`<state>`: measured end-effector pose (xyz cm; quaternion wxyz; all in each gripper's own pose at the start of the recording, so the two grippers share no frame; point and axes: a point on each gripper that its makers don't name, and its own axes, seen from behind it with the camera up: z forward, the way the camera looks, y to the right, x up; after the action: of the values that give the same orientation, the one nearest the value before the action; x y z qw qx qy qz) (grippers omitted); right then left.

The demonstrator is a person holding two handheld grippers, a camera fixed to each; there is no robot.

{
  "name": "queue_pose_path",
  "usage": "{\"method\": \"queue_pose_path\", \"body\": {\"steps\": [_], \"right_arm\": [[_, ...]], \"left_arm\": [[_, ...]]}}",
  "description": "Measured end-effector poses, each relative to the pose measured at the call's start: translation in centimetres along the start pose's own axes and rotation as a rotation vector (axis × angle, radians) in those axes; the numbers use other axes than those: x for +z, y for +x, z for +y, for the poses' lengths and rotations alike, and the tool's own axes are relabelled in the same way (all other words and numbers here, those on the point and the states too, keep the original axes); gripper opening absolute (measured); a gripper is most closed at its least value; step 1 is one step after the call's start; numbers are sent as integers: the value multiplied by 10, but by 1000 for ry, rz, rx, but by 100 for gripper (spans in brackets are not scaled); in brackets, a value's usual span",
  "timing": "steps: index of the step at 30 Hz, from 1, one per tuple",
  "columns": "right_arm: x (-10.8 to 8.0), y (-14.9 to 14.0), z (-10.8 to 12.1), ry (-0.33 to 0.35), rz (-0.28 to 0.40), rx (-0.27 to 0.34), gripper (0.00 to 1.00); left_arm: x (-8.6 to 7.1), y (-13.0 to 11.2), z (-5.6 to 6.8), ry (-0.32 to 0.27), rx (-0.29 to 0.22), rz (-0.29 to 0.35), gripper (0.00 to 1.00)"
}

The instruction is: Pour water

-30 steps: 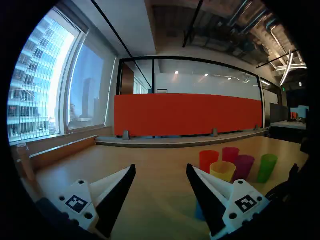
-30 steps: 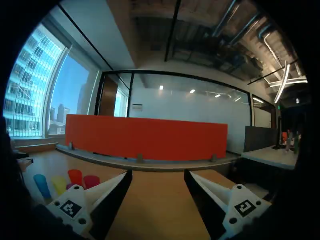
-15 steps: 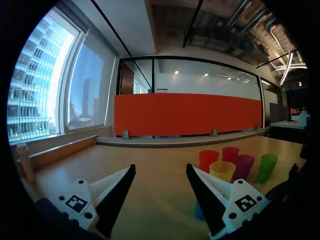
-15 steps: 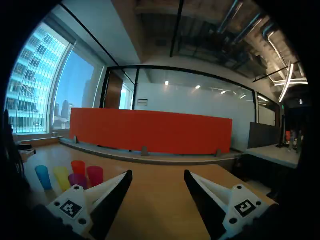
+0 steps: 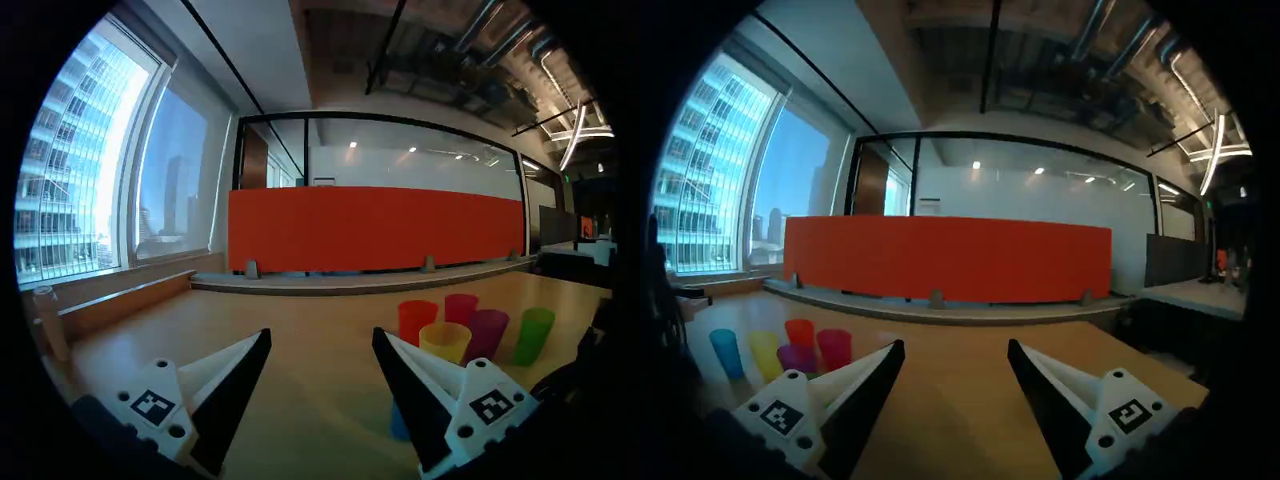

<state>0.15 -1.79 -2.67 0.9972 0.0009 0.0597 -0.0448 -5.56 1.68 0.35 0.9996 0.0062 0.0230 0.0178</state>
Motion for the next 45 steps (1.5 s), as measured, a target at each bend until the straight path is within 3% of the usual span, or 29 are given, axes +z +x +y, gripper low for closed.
{"method": "queue_pose_path", "body": {"steps": [8, 17, 45], "right_arm": [[6, -13, 3, -19, 13, 33, 100], [11, -34, 8, -40, -9, 31, 100], [11, -50, 8, -43, -35, 35, 100]], "left_arm": [[1, 0, 0, 0, 0, 0, 94], [0, 0, 0, 0, 0, 0, 94], [1, 1, 0, 0, 0, 0, 94]]}}
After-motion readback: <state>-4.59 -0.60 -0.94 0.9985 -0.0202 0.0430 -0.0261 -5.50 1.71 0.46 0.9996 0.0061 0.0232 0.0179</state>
